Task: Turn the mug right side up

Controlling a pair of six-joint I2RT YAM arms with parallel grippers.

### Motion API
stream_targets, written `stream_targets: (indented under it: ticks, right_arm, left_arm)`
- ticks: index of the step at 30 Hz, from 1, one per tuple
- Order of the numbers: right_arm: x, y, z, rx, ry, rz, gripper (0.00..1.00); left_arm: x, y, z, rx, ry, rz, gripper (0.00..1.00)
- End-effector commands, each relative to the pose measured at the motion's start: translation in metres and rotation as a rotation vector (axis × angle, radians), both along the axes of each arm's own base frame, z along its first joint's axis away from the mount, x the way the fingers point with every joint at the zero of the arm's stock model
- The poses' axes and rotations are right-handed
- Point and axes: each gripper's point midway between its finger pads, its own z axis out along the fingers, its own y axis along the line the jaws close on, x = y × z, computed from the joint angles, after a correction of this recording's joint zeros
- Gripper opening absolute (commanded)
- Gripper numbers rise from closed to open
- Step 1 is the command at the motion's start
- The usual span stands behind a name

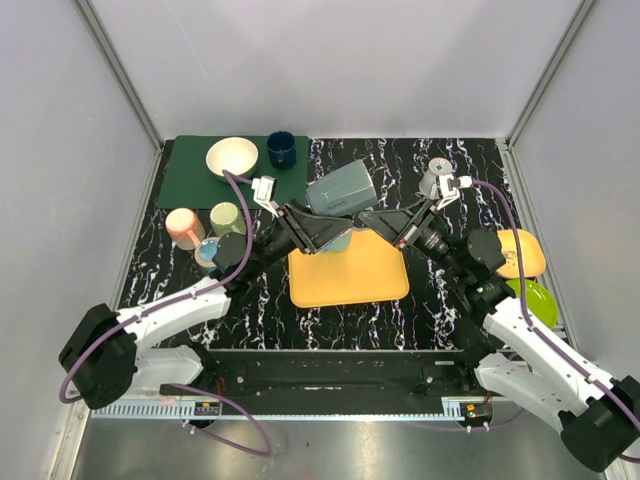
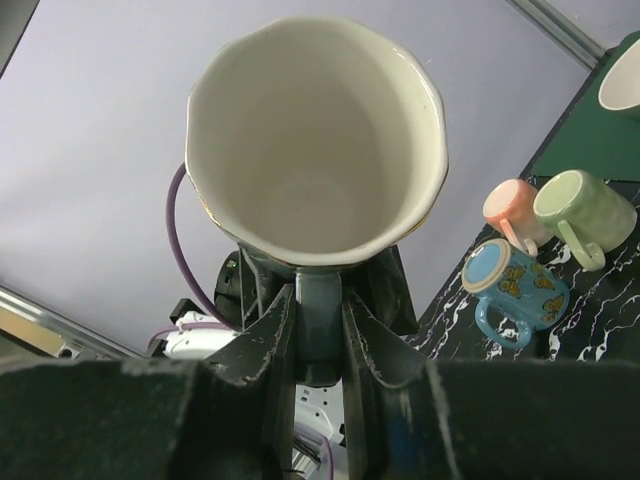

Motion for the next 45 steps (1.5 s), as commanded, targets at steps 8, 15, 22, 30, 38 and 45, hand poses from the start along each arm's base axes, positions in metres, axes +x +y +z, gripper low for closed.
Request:
stream_targets:
  ticks: [8,15,22,30,38,45]
  right_arm:
    - [-0.001,-0.011,0.029,0.031,-0.107,-0.064,0.00]
    - [-0.003,-0.005,0.028,0.009,-0.105,-0.026,0.00]
    - [-0.007,0.002,0.026,-0.001,-0.117,0.026,0.00]
    - [-0.011,0.005,0.019,-0.028,-0.111,0.054,0.00]
    - [-0.018,0.008,0.011,-0.068,-0.113,0.089,0.00]
    - [-0.023,0.007,-0.004,-0.164,-0.123,0.093,0.00]
  left_arm:
    - [-0.016,0.020,0.048,-0.136,-0.120,-0.001,0.42]
    - [-0.018,0.015,0.054,-0.131,-0.141,-0.019,0.60]
    - [-0.013,0.006,0.057,-0.138,-0.143,-0.039,0.55]
    - [-0.009,-0.002,0.067,-0.156,-0.156,-0.065,0.49]
    - [-0.010,-0.003,0.074,-0.171,-0.175,-0.071,0.31]
    - [-0.011,-0.001,0.078,-0.183,-0.172,-0.076,0.00]
